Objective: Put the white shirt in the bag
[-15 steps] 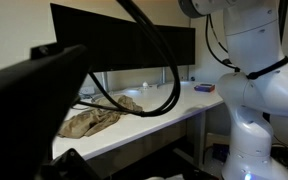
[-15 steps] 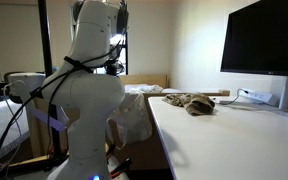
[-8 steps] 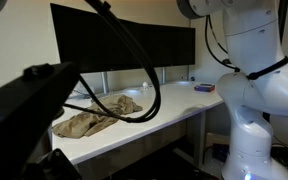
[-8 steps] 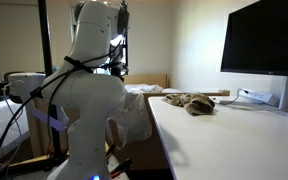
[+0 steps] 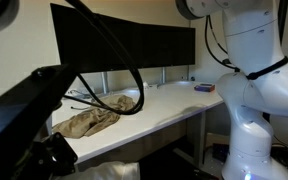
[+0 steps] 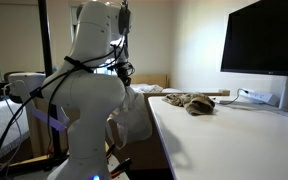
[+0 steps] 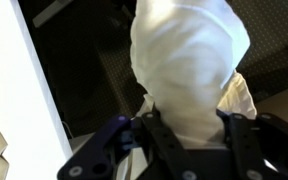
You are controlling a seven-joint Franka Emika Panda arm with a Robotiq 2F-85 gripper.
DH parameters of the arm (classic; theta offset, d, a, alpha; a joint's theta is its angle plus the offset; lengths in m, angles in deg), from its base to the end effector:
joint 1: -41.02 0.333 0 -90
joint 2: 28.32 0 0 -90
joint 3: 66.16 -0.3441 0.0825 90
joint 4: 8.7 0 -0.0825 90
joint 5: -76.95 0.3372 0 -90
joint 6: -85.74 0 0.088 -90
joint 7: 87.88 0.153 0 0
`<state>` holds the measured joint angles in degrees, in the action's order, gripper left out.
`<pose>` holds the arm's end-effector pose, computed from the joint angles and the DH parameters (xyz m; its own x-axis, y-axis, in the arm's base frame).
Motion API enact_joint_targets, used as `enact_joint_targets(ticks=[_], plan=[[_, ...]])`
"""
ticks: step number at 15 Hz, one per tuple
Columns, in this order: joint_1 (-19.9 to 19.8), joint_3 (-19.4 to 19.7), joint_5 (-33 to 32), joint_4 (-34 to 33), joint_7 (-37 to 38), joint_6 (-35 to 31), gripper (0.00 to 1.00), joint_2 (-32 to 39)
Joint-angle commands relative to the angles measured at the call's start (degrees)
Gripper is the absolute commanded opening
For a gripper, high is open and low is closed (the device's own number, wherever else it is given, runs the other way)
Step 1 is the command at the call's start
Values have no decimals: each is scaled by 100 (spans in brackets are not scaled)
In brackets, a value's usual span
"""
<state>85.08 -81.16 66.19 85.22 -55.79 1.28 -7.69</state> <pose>0.3148 0.4395 0.3901 0.8402 0.3945 -0.3721 0.5166 -0.7908 0.3282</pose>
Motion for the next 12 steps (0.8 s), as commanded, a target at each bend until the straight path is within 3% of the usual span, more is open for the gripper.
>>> enact_joint_targets(ticks=[1,12], plan=[[-163,53,-24,271,39,-142,11,-262],[-498,-64,355,1069,-2,-89,11,-489]])
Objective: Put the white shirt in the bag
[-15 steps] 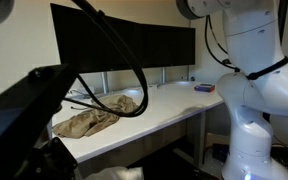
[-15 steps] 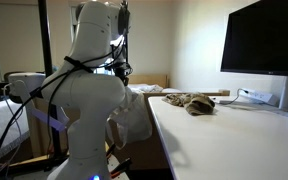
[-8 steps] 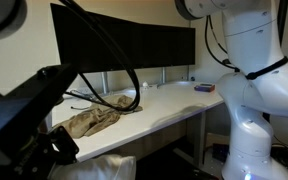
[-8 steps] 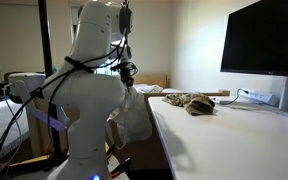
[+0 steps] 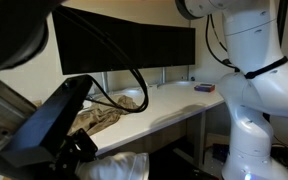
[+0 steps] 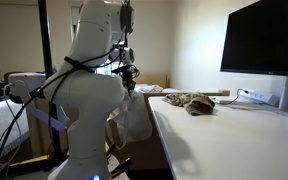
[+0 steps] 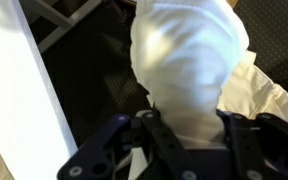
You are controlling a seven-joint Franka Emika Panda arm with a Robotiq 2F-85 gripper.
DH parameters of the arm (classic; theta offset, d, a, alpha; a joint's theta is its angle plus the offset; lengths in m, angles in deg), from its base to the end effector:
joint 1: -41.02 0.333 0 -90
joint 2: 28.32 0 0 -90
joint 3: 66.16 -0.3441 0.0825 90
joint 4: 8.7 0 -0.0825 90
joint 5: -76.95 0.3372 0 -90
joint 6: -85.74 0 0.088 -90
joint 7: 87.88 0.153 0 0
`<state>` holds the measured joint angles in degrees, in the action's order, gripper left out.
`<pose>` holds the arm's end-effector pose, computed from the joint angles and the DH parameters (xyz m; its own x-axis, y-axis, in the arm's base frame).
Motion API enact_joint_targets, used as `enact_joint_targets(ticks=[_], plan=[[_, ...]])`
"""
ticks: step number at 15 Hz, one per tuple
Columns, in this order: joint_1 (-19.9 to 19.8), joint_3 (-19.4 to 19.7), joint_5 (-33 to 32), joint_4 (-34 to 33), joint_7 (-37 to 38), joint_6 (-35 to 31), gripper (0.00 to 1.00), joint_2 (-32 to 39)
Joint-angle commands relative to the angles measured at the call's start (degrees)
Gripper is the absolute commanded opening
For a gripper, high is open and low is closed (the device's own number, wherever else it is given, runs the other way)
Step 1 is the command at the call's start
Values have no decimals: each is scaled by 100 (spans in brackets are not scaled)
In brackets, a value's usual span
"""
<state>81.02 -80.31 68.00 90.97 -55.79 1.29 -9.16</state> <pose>0.3283 0.3950 0.3691 0.8477 0.2963 -0.4400 0.4637 -0.8167 0.3435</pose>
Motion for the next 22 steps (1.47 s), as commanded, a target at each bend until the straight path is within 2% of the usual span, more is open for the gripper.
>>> enact_joint_targets(ticks=[1,6,9,13,16,22], plan=[[-61,-188,180,552,8,-75,11,-332],[42,-377,157,764,111,110,11,-224],[189,-394,-67,739,308,208,11,-145],[480,-402,-392,381,794,472,11,34],[723,-391,-568,-80,1053,915,11,273],[919,-171,-730,-768,1199,1347,11,848]])
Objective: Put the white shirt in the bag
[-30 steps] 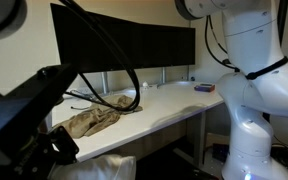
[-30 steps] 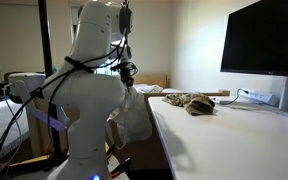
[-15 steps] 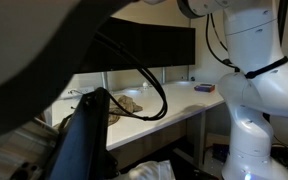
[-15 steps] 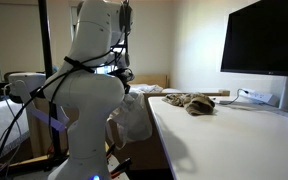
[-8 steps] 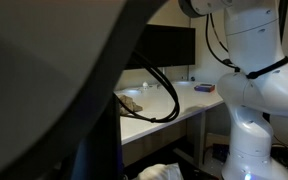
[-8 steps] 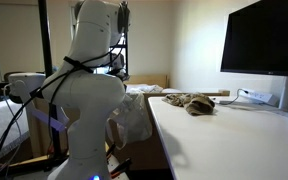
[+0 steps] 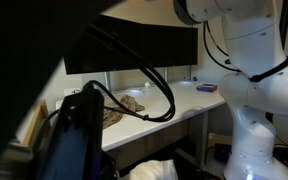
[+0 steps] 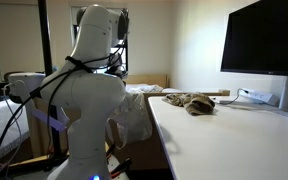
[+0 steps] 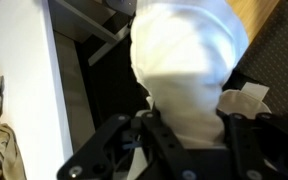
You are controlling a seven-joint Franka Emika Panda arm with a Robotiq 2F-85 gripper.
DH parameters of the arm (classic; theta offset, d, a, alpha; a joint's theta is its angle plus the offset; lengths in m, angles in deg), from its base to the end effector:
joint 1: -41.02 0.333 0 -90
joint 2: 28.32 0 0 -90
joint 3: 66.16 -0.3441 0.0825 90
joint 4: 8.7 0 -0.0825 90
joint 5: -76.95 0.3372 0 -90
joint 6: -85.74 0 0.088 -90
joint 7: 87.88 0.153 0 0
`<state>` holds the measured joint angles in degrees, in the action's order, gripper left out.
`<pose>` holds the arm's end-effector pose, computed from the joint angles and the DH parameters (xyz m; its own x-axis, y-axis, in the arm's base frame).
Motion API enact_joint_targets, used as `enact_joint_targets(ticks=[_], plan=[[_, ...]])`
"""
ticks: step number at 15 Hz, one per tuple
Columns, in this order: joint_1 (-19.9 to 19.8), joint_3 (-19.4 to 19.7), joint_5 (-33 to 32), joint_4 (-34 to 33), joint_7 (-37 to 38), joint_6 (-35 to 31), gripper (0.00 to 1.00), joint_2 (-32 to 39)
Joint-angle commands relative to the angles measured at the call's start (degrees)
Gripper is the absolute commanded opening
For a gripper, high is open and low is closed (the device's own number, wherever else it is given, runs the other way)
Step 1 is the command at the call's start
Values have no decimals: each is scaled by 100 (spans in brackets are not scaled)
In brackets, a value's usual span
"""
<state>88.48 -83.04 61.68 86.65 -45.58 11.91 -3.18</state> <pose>0.2730 0.4278 0.3484 0.8581 0.2423 -0.4528 0.4848 -0.6730 0.5586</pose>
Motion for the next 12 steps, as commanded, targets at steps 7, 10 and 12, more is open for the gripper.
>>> enact_joint_targets(ticks=[7,10,12], plan=[[336,356,-65,-666,154,242,11,515],[334,392,-52,-760,118,164,11,521],[334,407,-50,-826,112,175,11,531]])
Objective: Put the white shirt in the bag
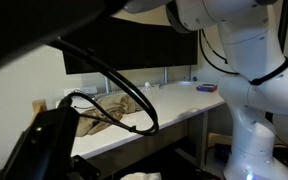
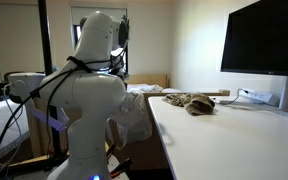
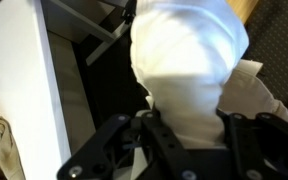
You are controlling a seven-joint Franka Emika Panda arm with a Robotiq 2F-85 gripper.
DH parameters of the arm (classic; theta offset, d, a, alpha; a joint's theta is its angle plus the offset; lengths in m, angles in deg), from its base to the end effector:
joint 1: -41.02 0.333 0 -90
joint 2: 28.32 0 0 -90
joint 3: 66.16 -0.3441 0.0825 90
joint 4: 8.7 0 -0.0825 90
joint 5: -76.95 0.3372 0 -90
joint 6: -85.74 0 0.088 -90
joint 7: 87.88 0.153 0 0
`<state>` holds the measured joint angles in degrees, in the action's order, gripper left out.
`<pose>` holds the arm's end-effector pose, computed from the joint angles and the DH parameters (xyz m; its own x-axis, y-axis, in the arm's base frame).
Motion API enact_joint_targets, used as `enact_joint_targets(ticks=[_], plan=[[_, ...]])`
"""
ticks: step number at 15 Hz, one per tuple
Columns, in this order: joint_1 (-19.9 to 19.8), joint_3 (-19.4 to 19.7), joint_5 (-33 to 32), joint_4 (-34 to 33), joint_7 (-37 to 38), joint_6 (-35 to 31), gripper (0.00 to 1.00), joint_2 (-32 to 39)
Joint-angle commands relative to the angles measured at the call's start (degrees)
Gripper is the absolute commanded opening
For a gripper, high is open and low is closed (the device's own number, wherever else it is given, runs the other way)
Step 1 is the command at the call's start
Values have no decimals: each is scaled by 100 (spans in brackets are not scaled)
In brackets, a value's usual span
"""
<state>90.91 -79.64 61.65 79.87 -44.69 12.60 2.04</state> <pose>0.2948 0.4485 0.3340 0.8763 0.2121 -0.4326 0.4473 -0.6918 0.5669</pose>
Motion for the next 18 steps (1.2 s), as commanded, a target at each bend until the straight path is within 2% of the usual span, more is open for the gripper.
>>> enact_joint_targets(ticks=[1,6,7,8,14,18], plan=[[91,72,-45,-175,21,111,11,17],[98,84,-32,-234,24,155,13,55],[102,87,-30,-241,32,168,57,65],[103,88,-25,-250,32,173,59,74],[109,96,-23,-276,19,205,96,108],[103,102,-17,-285,15,231,100,112]])
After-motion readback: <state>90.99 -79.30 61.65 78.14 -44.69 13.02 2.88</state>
